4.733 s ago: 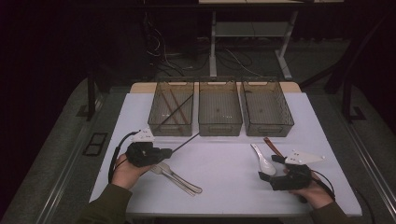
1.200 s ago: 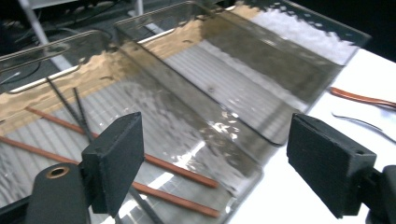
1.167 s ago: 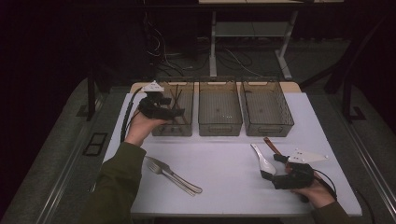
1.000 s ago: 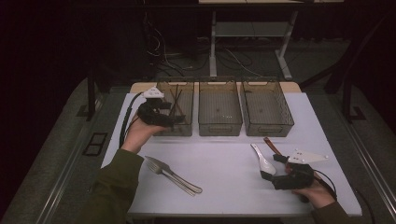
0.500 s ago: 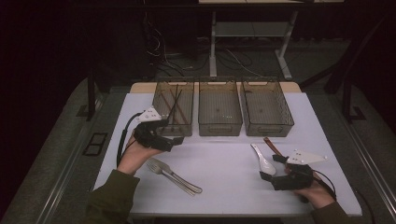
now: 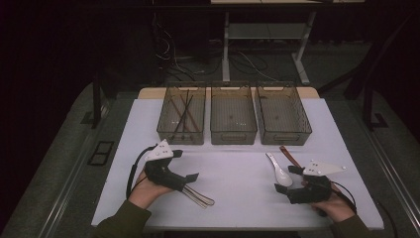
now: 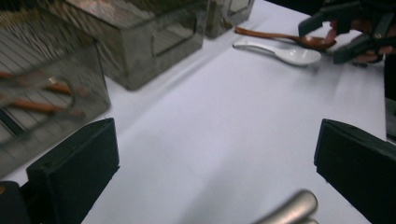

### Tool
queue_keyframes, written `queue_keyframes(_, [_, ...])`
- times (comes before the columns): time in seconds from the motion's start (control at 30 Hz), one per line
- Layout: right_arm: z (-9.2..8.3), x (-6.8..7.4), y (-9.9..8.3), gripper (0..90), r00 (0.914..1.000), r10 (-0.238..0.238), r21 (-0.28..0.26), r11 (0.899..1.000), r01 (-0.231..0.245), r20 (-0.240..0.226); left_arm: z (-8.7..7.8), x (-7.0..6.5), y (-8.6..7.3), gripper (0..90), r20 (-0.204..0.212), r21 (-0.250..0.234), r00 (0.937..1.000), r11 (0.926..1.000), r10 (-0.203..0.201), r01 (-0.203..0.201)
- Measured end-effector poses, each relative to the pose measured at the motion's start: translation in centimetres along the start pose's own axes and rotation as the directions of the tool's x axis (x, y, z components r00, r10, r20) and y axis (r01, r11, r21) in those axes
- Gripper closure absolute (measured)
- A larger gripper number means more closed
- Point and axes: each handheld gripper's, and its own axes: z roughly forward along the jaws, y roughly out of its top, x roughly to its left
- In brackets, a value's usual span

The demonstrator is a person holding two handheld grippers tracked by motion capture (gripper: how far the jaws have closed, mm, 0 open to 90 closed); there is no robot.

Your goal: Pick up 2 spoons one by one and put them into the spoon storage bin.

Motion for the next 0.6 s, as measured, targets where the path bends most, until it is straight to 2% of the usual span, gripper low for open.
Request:
queue_keyframes(0.13, [-0.1, -0.1, 0.1, 14.1, 0.9999, 0.013, 0.015, 1.0, -0.013, -0.003, -0.1, -0.5, -1.4, 0.0, 0.007, 0.007, 0.9999, 1.0, 0.007, -0.007])
queue_keyframes(0.23, [-0.4, -0.1, 0.3, 14.0, 0.9999, -0.002, 0.027, 1.0, 0.002, 0.01, -0.1, -0.8, -2.4, 0.0, 0.0, 0.025, 0.9999, 0.9996, 0.016, -0.016])
queue_keyframes(0.33, [-0.5, -0.3, 0.5, 14.0, 0.9999, -0.002, 0.031, 1.0, 0.002, 0.01, 0.0, -0.8, -3.1, 0.0, 0.005, 0.045, 1.0, 0.999, -0.001, 0.001])
queue_keyframes(0.43, [-0.8, -0.5, 0.7, 14.0, 0.9997, 0.0, 0.031, 1.0, -0.001, 0.025, 0.0, -0.9, -3.5, 0.0, 0.023, 0.053, 0.9997, 0.9985, -0.011, 0.01])
queue_keyframes(0.53, [-1.1, -0.7, 0.9, 13.7, 0.999, -0.005, 0.037, 0.999, 0.003, 0.044, 0.1, -1.1, -3.8, 0.0, 0.015, 0.073, 0.9999, 0.9973, 0.003, -0.004])
queue_keyframes(0.6, [-1.4, -1.1, 1.1, 13.0, 0.9988, 0.0, 0.029, 1.0, -0.001, 0.049, 0.0, -1.0, -3.9, 0.0, 0.01, 0.07, 0.9999, 0.9976, 0.0, 0.0])
